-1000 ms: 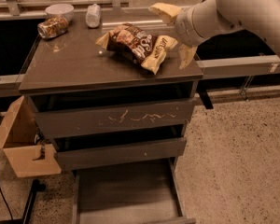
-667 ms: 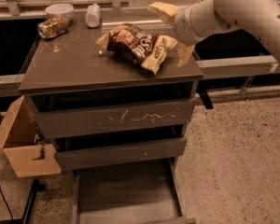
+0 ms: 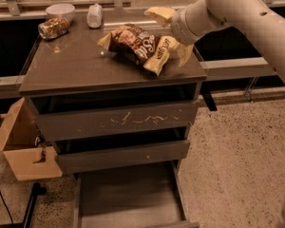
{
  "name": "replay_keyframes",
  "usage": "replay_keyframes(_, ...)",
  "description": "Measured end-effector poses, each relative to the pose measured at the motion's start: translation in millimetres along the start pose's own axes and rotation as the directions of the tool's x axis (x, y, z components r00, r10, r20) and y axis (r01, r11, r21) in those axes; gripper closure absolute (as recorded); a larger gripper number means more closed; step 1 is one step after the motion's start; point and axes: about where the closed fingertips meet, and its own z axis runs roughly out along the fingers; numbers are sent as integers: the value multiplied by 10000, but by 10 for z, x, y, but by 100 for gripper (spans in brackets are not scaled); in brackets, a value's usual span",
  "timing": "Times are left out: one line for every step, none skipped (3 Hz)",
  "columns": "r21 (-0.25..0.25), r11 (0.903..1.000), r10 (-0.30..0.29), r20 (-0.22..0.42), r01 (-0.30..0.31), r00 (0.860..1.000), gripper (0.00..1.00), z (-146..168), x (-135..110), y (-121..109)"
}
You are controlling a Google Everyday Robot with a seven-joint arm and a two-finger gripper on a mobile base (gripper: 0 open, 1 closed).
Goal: Place brown chip bag into bottom drawer
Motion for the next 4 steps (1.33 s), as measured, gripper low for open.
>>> replay_keyframes(-589,9975,-386,96,391,9992,0,235,28,32)
replay_keyframes(-946,9941,-528,145,540,9985,0,371,43,56)
replay_keyframes(-1062,9931,-479,239,502,9986,3,446,28,67)
replay_keyframes(-1062,9931,-479,240,502,9986,27,446,27,67)
